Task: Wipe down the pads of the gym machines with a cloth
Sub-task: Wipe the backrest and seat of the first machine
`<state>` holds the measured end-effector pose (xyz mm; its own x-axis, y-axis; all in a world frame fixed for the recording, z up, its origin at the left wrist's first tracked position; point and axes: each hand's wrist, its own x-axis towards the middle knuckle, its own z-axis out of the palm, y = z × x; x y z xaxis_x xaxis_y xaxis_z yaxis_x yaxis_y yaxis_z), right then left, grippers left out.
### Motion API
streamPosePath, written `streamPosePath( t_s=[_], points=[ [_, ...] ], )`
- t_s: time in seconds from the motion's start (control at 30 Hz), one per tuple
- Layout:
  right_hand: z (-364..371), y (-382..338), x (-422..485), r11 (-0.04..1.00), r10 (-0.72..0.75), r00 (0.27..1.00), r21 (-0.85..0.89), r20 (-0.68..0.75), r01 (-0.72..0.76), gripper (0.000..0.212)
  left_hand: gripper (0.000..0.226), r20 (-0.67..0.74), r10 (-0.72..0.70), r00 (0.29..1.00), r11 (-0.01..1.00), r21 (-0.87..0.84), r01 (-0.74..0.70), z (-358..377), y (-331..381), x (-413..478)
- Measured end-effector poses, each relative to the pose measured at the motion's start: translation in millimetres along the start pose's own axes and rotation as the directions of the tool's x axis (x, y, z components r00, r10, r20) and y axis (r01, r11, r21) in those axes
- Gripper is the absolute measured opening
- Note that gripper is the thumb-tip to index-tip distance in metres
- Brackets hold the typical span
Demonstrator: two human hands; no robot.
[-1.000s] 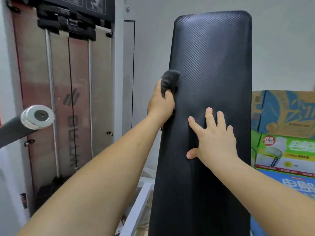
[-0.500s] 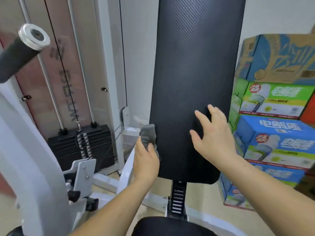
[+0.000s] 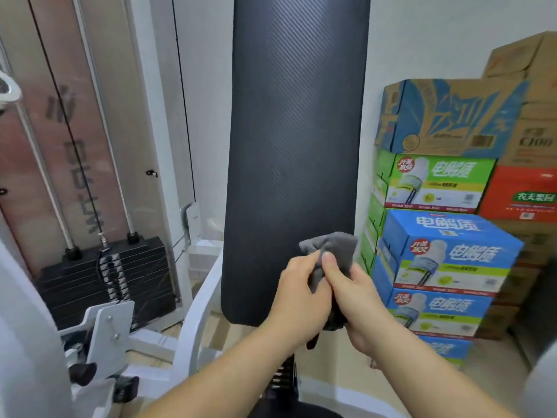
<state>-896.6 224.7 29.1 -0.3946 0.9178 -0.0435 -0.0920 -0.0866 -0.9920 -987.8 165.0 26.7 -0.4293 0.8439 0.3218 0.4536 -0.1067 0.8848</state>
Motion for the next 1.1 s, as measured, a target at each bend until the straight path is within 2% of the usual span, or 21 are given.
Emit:
streamPosePath(
  t_s=[0.03,0.1,0.17,0.23,0.3,0.33,0.47,0.57,0.7,0.83,0.97,1.0,1.1],
  points=[
    [-10,-4,6,0.999,-0.005,0.992,0.047,-0.123,0.011,0.018,0.04,0.114,0.029,0.993,0.998,0.054,-0.035,-2,6,10],
    [-29,-20,17,0.994,-0.055,0.95,0.077,-0.306,0.082,0.017,0.054,0.154,0.104,0.983,0.952,0.272,-0.143,-14,12,35],
    [-41,-47,31,0.982,-0.156,0.902,0.038,-0.403,0.187,0.019,0.061,0.096,0.254,0.963,0.764,0.591,-0.26,-33,20,65],
    [-45,-78,51,0.957,-0.278,0.864,-0.039,-0.419,0.289,0.018,0.072,0.103,0.335,0.937,0.498,0.824,-0.269,-48,31,97],
    [-39,-109,75,0.93,-0.364,0.85,-0.106,-0.381,0.351,0.012,0.085,0.119,0.345,0.931,0.284,0.932,-0.224,-53,40,123],
    [-34,-122,87,0.918,-0.395,0.843,-0.13,-0.366,0.374,0.013,0.088,0.119,0.338,0.934,0.236,0.95,-0.206,-54,42,131],
    [-5,-193,133,0.863,-0.506,0.792,-0.188,-0.342,0.469,0.014,0.085,0.138,0.354,0.925,0.204,0.954,-0.22,-53,35,143],
    [14,-240,155,0.813,-0.576,0.758,-0.304,-0.305,0.496,0.025,0.084,0.172,0.36,0.917,0.19,0.949,-0.253,-58,30,146],
    [18,-238,181,0.771,-0.614,0.742,-0.406,-0.271,0.49,0.039,0.084,0.166,0.399,0.902,0.19,0.947,-0.259,-60,27,154],
    [2,-169,181,0.811,-0.559,0.766,-0.399,-0.317,0.427,0.052,0.084,0.149,0.408,0.901,0.201,0.948,-0.248,-58,24,156],
    [-16,-45,156,0.901,-0.37,0.831,-0.378,-0.415,0.213,0.096,0.085,0.128,0.421,0.898,0.209,0.95,-0.233,-57,26,160],
    [-18,-22,142,0.912,-0.329,0.839,-0.376,-0.433,0.163,0.098,0.085,0.118,0.409,0.905,0.212,0.952,-0.22,-56,28,159],
    [-12,16,94,0.921,-0.292,0.835,-0.371,-0.466,0.115,0.077,0.083,0.092,0.395,0.914,0.28,0.936,-0.215,-45,29,136]
  ],
)
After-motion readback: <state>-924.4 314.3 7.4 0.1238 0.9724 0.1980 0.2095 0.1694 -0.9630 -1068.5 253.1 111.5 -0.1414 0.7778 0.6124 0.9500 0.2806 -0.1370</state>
